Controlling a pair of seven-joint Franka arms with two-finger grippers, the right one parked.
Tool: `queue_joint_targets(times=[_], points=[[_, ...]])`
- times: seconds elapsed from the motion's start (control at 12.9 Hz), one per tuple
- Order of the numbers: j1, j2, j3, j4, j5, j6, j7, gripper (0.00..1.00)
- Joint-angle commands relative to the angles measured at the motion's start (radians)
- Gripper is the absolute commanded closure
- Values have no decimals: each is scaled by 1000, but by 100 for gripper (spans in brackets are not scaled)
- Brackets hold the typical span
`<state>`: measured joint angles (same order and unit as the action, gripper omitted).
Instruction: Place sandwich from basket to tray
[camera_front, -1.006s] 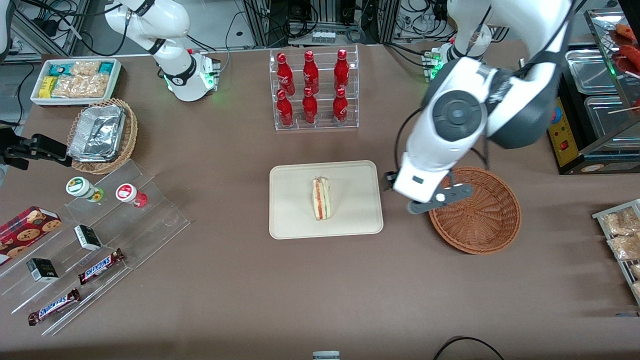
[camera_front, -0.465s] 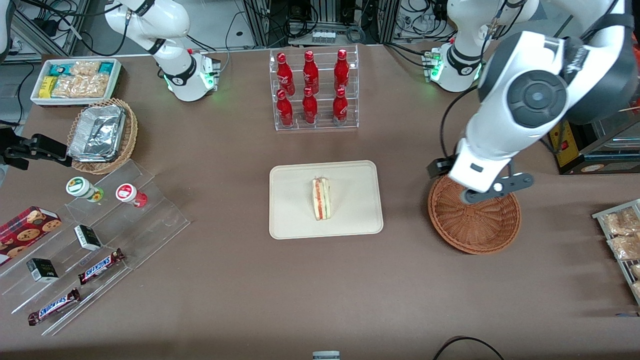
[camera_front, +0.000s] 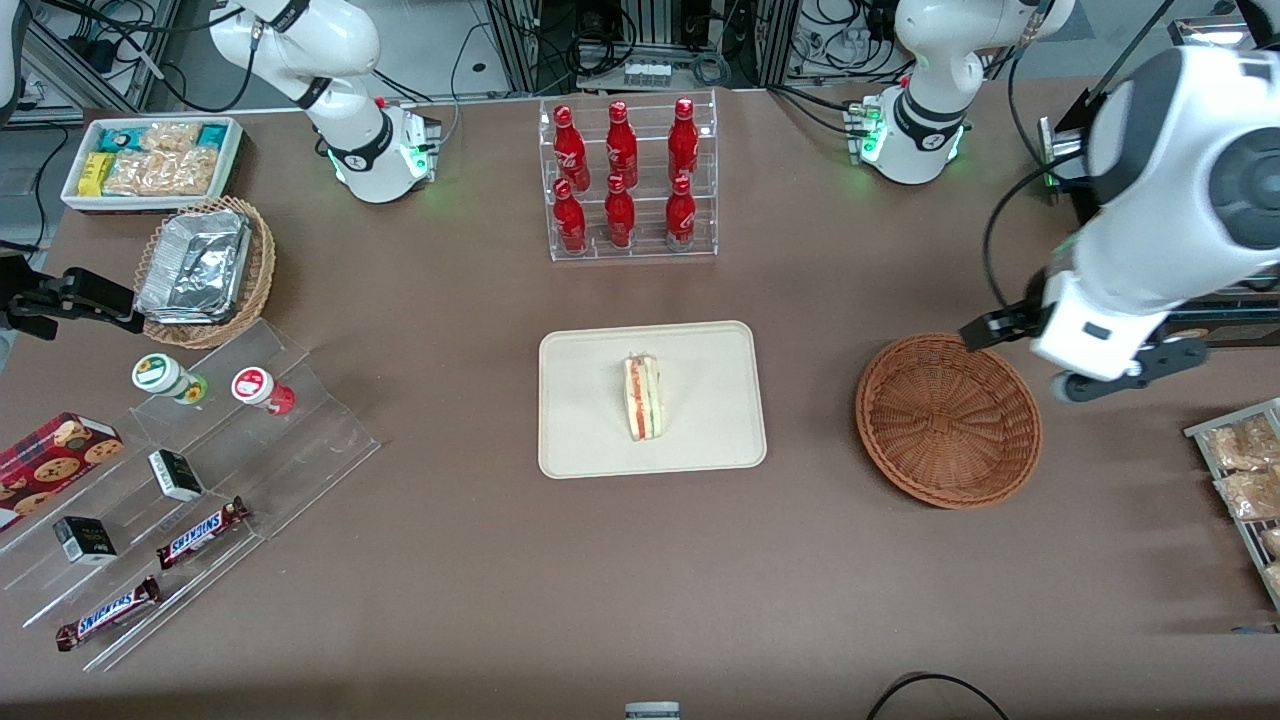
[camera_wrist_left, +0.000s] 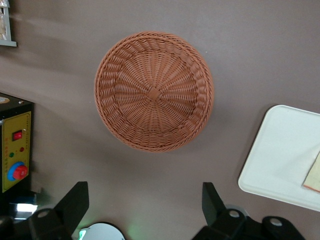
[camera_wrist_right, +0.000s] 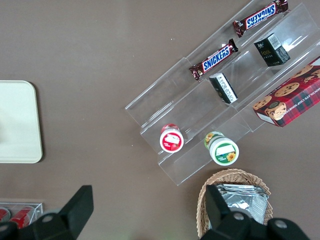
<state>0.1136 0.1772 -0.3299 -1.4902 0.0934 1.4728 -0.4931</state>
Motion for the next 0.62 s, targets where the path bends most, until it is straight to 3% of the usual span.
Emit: queue_joint_targets(times=[0.0, 0.31, 0.54], points=[[-52, -68, 125, -41, -58, -16, 115, 0], [-63, -125, 198, -97, -72, -5, 312, 0], [-123, -124, 288, -102, -72, 20, 320, 0]])
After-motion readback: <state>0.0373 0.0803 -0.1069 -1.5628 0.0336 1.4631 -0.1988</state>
